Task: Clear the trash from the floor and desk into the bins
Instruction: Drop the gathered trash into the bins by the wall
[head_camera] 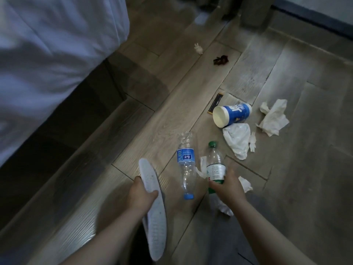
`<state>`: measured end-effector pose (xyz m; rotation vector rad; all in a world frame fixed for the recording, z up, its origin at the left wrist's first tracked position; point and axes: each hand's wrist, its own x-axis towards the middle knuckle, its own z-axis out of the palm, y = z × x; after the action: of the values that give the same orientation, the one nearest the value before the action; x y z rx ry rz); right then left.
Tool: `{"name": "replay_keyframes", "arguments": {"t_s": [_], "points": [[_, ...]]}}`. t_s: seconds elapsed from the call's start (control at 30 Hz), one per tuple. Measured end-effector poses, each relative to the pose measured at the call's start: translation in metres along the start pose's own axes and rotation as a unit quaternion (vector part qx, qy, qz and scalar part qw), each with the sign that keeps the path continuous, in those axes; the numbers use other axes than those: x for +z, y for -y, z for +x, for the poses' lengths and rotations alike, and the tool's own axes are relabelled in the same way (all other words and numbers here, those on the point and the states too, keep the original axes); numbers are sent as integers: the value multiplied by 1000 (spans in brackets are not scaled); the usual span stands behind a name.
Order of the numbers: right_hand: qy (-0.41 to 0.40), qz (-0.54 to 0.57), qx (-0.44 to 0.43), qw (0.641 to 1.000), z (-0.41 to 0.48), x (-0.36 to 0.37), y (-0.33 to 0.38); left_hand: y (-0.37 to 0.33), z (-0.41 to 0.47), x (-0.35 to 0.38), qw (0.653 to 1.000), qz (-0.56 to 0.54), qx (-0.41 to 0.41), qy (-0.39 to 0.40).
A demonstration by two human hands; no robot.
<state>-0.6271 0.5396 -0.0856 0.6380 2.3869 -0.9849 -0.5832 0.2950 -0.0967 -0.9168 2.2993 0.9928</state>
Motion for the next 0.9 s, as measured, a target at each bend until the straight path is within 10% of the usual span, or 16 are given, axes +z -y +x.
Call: {"name": "replay_keyframes", "arguments": {"t_s": [0.9], "points": [[-100,214,-90,967,-465,-461,295,-356,-477,-396,967,-134,218,15]]}}
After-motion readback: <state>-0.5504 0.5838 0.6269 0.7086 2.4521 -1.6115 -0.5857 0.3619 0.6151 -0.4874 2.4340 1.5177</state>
